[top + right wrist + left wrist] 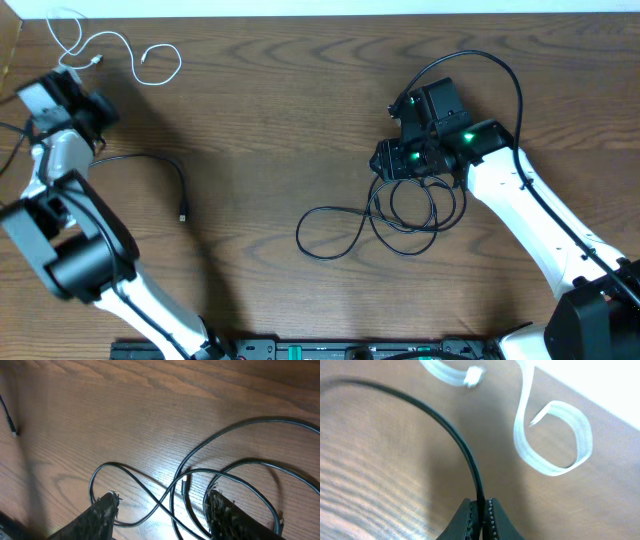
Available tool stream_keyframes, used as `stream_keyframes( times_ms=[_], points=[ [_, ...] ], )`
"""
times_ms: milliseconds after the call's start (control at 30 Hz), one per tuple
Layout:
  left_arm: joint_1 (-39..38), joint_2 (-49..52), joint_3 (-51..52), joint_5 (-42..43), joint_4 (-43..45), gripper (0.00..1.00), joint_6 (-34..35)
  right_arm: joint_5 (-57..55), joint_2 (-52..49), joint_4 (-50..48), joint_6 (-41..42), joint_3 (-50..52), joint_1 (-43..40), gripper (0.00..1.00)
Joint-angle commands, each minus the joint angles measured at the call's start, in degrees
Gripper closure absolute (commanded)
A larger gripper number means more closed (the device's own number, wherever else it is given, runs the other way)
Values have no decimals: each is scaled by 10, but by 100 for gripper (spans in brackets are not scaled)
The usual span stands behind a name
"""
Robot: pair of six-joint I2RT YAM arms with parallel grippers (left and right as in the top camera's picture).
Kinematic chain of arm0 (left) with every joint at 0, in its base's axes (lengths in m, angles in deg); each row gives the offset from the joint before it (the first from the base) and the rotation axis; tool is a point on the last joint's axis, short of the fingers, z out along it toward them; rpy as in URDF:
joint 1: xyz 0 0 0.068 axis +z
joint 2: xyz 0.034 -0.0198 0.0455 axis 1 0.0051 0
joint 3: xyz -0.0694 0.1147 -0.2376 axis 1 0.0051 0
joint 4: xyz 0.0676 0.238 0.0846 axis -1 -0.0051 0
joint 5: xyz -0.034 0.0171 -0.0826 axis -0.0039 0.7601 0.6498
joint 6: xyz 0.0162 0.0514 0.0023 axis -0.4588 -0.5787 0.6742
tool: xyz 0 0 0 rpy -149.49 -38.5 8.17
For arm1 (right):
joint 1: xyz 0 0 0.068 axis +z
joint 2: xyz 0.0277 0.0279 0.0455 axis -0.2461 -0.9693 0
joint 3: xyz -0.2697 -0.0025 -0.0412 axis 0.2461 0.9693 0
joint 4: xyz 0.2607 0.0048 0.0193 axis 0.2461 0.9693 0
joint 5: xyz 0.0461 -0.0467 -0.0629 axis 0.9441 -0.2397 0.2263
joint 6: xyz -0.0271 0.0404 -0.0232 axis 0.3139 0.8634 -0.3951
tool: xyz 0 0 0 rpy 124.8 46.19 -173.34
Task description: Untangle cables
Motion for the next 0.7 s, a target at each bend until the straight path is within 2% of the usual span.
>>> stream_keyframes(
  times_ms=[0,100,200,333,533,567,633,667],
  points=[
    [2,-77,-2,74,-3,93,97,-2,-4,3,-9,-4,3,46],
    [2,-97,-2,98,-40,92,151,-2,-4,4,-9,-4,3,47],
    [0,-102,-2,109,-118,92,215,-2,-4,5,-9,-4,3,48],
    [-6,-95,2,103,-224,92,228,-2,-4,7,-9,-4,3,48],
    [-20,-85,15,-23,-328,91,226,-2,-4,9,-9,-4,3,50],
    [-20,-84,15,-24,-333,83,226,-2,-4,9,-9,-4,3,50],
    [-21,-83,15,-16,-337,52,226,-2,-4,9,-9,-4,3,50],
    [-21,-83,15,-7,-338,44,226,-2,-4,9,-10,-4,3,50]
  ],
)
